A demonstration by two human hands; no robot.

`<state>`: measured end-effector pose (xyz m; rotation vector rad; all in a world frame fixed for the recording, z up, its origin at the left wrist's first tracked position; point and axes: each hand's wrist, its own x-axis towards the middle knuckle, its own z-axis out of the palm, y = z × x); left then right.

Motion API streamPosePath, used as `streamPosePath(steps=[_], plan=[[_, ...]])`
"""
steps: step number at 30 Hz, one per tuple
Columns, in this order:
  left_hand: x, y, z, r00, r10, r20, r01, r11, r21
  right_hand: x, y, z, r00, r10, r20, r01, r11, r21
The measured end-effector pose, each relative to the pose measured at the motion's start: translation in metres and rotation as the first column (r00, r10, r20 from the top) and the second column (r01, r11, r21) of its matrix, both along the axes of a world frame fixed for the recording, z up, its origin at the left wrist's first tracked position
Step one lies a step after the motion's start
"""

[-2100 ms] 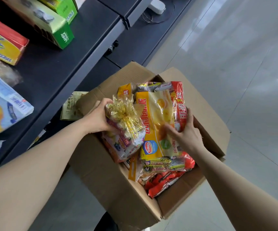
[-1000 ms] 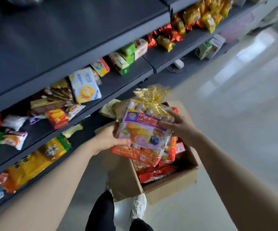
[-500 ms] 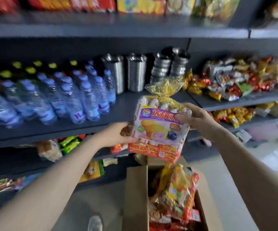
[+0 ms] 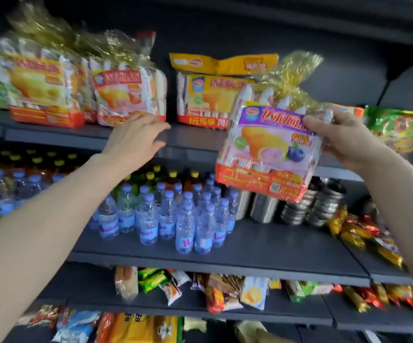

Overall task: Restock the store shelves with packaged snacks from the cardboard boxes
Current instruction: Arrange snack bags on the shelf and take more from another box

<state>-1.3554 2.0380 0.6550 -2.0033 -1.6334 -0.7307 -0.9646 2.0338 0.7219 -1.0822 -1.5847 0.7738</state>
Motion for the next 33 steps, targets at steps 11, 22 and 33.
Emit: streamPosePath(steps=[11,22,33], plan=[[-0.151,0.066,0.011,0.936,0.349,0.044,-0.352,0.928,0.125,-0.156,0.098,0.054,0.99,0.103,-0.093,-0.086,0.981,0.175],[-0.252,0.074,-0.005,0.88,0.38,0.285,-0.389,0.921,-0.027,-0.355,0.161,0.025,0.988,0.054,0.145,-0.112,0.897,0.428],[-0.25,0.087,-0.018,0.891,0.373,0.261,-0.394,0.918,0.035,-0.381,0.177,-0.005,0.903,-0.219,0.37,-0.063,0.784,0.617]])
